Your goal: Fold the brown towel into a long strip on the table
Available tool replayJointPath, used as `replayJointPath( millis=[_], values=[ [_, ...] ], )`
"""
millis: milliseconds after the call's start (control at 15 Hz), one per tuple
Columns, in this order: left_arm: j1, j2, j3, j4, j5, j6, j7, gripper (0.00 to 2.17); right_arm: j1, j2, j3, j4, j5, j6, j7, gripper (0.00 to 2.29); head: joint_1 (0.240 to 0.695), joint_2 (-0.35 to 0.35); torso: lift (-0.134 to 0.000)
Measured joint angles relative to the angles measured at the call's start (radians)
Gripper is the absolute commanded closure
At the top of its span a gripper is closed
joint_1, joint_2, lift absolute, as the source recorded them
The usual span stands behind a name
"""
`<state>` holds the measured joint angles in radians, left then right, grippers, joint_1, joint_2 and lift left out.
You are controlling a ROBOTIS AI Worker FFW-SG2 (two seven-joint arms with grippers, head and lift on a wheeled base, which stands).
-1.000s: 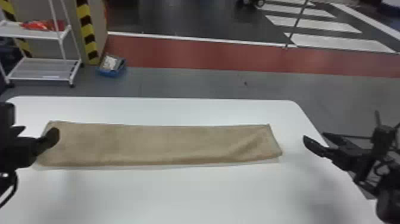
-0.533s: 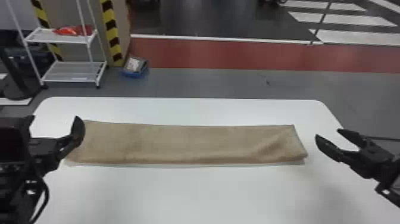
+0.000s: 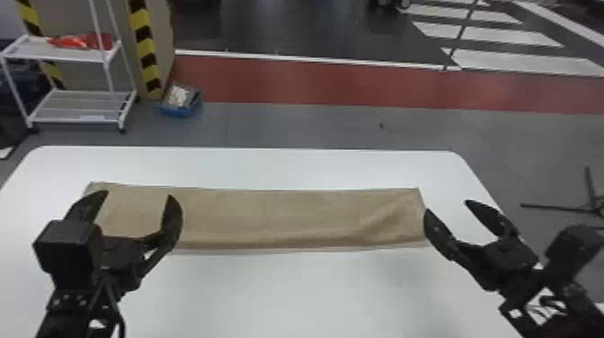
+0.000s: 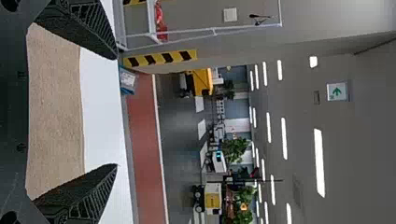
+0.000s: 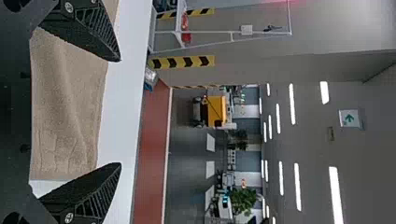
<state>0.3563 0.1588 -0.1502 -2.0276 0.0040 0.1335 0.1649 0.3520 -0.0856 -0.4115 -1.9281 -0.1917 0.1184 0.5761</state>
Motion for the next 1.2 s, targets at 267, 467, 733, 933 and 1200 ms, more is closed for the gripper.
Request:
replayJointPath(
  millis=[267,467,733,933,1200],
  values=[
    [0.025,-0.003,-0.015,0.034,-0.011,-0.083,0.013,0.06,0.174,0.054,0.107,-0.186,0.002,-0.066,-0.187,0.09,0.695,-0.153,-0.110],
    [0.048,-0.003,-0.010,0.010,-0.013,-0.106,0.013,0.06,0.238,0.057,0.213,-0.279,0.031,-0.075,-0.274,0.09,0.695,-0.095,-0.110],
    [0.086,0.006,0.010,-0.056,-0.013,-0.096,-0.003,0.06,0.247,0.069,0.271,-0.287,0.033,-0.056,-0.309,0.09,0.695,-0.055,-0.110],
    [0.096,0.007,0.011,-0.075,-0.012,-0.091,-0.007,0.06,0.251,0.074,0.291,-0.285,0.033,-0.056,-0.326,0.09,0.695,-0.048,-0.110],
    [0.102,0.007,0.006,-0.075,-0.012,-0.088,-0.003,0.06,0.261,0.075,0.298,-0.291,0.039,-0.065,-0.329,0.09,0.695,-0.047,-0.110]
  ],
)
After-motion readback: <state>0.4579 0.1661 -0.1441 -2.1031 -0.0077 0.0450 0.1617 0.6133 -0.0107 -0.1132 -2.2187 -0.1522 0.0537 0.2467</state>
